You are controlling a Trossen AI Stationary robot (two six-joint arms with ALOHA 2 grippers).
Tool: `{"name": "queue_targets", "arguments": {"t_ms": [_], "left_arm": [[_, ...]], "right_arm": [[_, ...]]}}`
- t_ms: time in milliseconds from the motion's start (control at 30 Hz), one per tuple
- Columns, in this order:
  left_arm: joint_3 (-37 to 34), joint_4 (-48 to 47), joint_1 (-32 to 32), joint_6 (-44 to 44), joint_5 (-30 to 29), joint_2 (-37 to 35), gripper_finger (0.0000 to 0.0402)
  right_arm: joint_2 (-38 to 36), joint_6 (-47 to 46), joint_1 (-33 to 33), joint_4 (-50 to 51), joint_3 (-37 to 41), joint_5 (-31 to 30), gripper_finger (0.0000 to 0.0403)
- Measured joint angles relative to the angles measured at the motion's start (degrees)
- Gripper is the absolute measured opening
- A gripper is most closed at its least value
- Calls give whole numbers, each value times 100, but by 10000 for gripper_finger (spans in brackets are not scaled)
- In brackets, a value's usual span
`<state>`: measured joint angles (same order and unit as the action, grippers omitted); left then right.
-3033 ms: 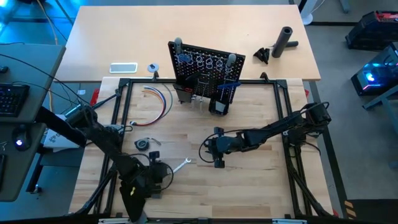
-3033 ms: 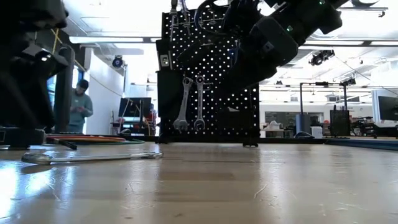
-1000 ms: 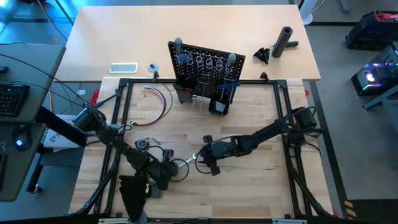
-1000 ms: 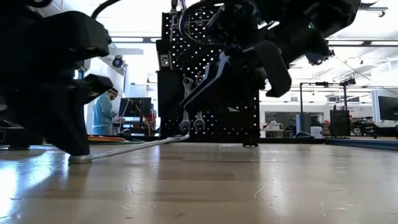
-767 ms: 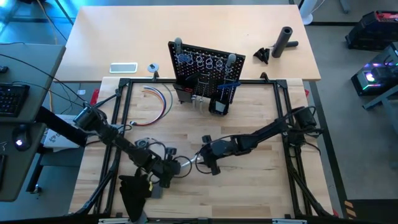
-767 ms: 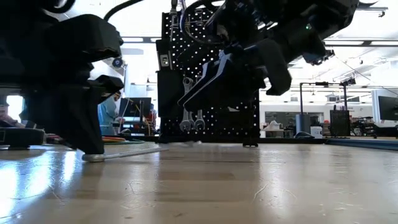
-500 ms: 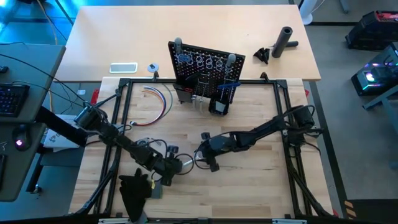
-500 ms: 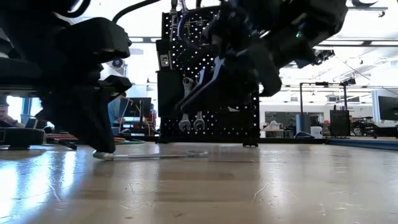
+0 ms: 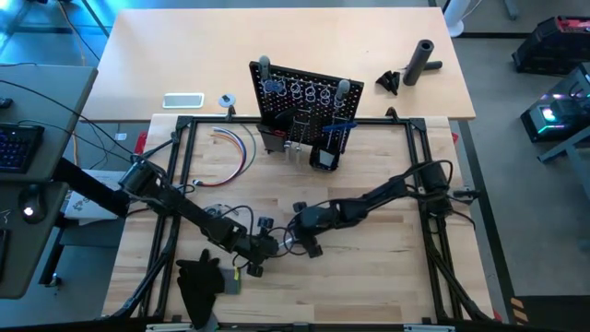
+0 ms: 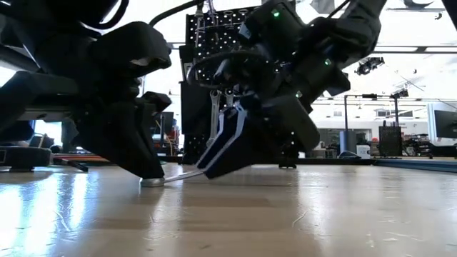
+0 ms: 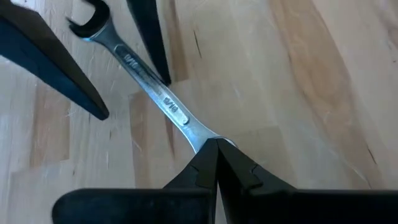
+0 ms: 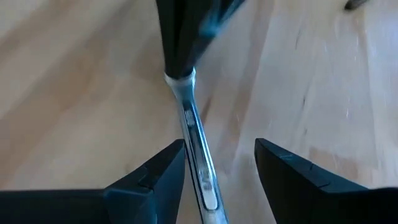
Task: Hang tools onto peg board
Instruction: Hang the wrench on the black pegboard
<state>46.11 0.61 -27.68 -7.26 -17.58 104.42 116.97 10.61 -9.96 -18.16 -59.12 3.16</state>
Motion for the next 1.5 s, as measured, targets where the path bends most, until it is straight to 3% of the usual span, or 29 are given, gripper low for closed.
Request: {"name": "queue_targets", "arguments": {"t_ms": [333,767,1200,1500], "left_arm": [[-4,4,0,39,29,15,0],[-26,-49,9,52,-239,-17,0],[-59,-413,24,-78,-566,-771,20],[-52,-571,54,-949,-1206,-1279,59]], "right_arm": [[-1,-32,48,1185,-349,-189,178],[-14,-92,-77,1707,-355,-71,36],[-193,-568,-150,1943,-316,-357,29],[-600,-736,-325,2942,-292,-1392,5]]}}
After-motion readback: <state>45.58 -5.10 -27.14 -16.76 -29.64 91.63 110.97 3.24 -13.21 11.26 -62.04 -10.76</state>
